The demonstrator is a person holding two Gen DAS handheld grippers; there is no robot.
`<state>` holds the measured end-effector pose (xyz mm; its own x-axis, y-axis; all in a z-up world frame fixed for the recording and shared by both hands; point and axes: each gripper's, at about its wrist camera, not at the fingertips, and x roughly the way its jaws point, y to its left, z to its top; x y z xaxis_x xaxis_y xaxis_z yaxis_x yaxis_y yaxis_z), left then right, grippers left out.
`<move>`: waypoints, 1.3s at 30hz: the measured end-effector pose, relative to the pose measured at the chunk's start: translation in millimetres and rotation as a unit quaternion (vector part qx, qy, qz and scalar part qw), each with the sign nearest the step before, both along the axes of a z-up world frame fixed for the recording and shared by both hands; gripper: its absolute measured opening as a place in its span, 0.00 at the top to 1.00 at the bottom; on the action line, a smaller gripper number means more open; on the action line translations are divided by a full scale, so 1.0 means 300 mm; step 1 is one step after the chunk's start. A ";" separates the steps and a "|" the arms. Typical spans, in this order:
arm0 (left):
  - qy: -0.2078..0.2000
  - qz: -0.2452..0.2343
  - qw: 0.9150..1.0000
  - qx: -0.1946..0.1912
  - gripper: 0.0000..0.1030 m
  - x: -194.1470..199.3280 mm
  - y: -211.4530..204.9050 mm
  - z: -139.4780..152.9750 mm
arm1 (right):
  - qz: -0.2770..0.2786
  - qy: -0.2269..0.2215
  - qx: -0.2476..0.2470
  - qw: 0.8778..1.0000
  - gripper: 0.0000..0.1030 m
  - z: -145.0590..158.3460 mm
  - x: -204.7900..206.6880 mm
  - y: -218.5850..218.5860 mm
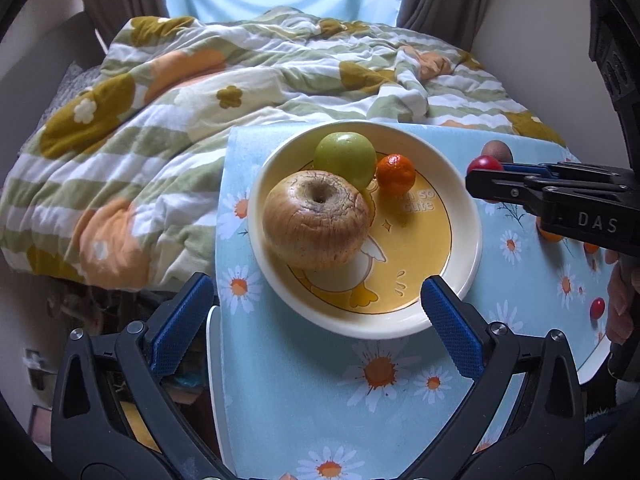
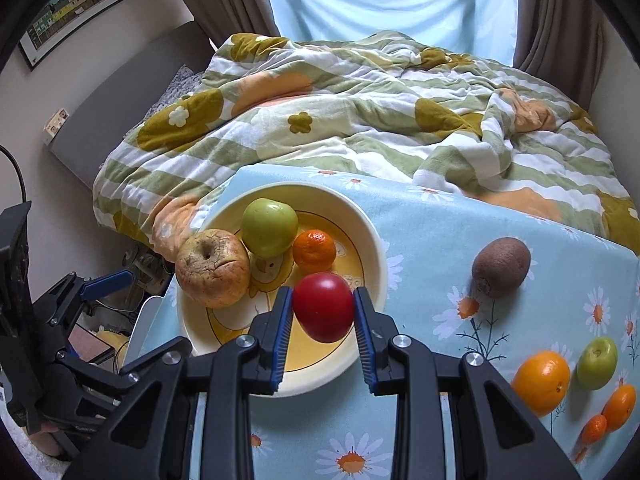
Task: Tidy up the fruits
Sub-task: 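Release the wrinkled apple in the bowl while the right gripper drops the tomato in, then withdraw both grippers from the bowl toward the remaining fruit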
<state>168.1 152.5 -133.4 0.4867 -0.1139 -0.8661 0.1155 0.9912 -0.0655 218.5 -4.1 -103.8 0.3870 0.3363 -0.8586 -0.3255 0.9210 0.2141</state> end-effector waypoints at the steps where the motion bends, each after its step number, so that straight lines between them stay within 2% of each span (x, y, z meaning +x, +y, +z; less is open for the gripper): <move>1: 0.002 0.002 1.000 -0.002 0.00 -0.008 0.002 -0.001 | 0.004 0.003 0.002 1.000 0.73 -0.010 0.004 0.008; 7: 0.009 0.021 1.000 -0.002 0.00 -0.042 0.016 -0.014 | 0.021 0.018 0.008 1.000 0.73 -0.082 0.025 0.044; 12: 0.015 0.031 0.999 -0.001 0.00 -0.066 0.032 -0.030 | 0.027 0.021 -0.006 0.999 0.73 -0.127 0.036 0.059; 20: 0.019 0.032 0.999 0.002 0.00 -0.088 0.040 -0.040 | 0.040 0.007 -0.017 0.999 0.73 -0.133 0.027 0.081; 21: 0.019 0.032 0.999 0.003 0.00 -0.088 0.040 -0.040 | 0.041 0.002 -0.020 0.999 0.67 -0.130 0.023 0.082; 22: 0.018 0.032 0.999 0.004 0.00 -0.088 0.040 -0.040 | 0.042 -0.001 -0.021 0.999 0.47 -0.126 0.018 0.084; 23: 0.018 0.031 0.999 0.004 0.00 -0.091 0.041 -0.037 | 0.043 -0.005 -0.019 0.999 0.33 -0.122 0.014 0.083; 24: 0.017 0.030 0.999 0.004 0.00 -0.094 0.042 -0.034 | 0.041 -0.009 -0.016 0.999 0.10 -0.117 0.010 0.081; 25: 0.016 0.030 0.999 0.005 0.00 -0.096 0.043 -0.031 | 0.037 -0.018 -0.011 0.999 0.04 -0.108 0.005 0.075; 30: 0.010 0.026 1.000 0.007 0.00 -0.103 0.046 0.005 | 0.017 -0.050 -0.014 0.999 0.04 -0.075 -0.015 0.062; 39: -0.012 0.008 1.000 0.010 0.00 -0.119 0.048 0.102 | 0.002 -0.038 -0.007 0.999 0.04 -0.002 -0.046 0.035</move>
<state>132.6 166.8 -102.9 0.5088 -0.0877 -0.8564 0.1000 0.9941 -0.0424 204.7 6.4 -104.3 0.4503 0.3258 -0.8313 -0.3445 0.9224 0.1749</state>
